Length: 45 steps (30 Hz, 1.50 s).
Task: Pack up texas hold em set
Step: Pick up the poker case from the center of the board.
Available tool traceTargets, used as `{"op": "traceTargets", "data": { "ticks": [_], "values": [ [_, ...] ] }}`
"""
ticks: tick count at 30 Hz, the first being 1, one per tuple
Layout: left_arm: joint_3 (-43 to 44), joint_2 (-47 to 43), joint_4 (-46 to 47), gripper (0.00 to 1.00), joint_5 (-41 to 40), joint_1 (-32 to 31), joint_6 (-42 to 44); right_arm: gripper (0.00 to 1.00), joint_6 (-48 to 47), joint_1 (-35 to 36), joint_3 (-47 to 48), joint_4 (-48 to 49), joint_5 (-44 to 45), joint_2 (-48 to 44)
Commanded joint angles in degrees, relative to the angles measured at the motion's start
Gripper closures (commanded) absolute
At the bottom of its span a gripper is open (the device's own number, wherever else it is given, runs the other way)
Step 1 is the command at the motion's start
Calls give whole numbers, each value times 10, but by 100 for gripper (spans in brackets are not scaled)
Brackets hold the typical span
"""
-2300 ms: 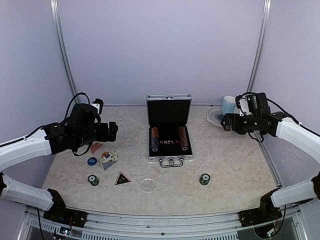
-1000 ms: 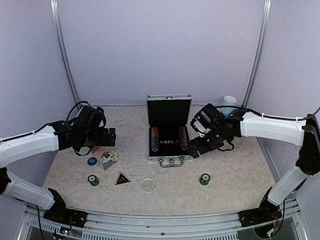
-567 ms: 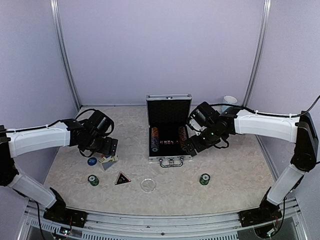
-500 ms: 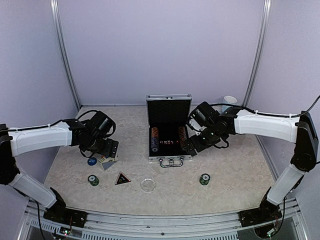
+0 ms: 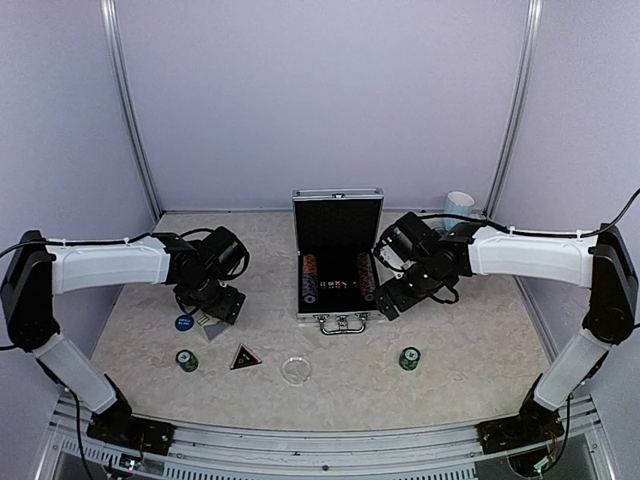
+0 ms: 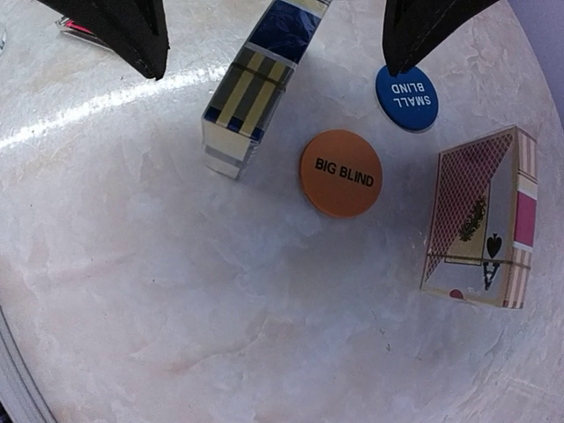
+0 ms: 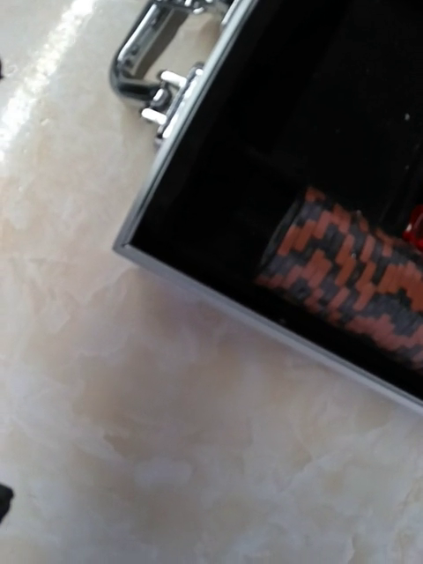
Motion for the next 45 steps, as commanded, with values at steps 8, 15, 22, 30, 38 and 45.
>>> {"op": "traceTargets", "data": {
  "ticks": [8, 15, 22, 30, 38, 45],
  "values": [
    [16, 30, -11, 31, 37, 17, 25, 1, -8, 5, -17, 7, 17, -33],
    [3, 35, -2, 43, 57, 23, 27, 1, -4, 4, -18, 6, 20, -38],
    [-3, 35, 0, 52, 60, 33, 26, 1, -5, 5, -14, 2, 24, -42],
    [-4, 37, 1, 61, 61, 39, 25, 1, -4, 5, -15, 3, 23, -41],
    [1, 41, 0, 78, 70, 39, 26, 1, -6, 4, -17, 5, 24, -40],
    [20, 36, -9, 83, 73, 37, 24, 1, -8, 5, -16, 4, 29, -42]
  ]
}}
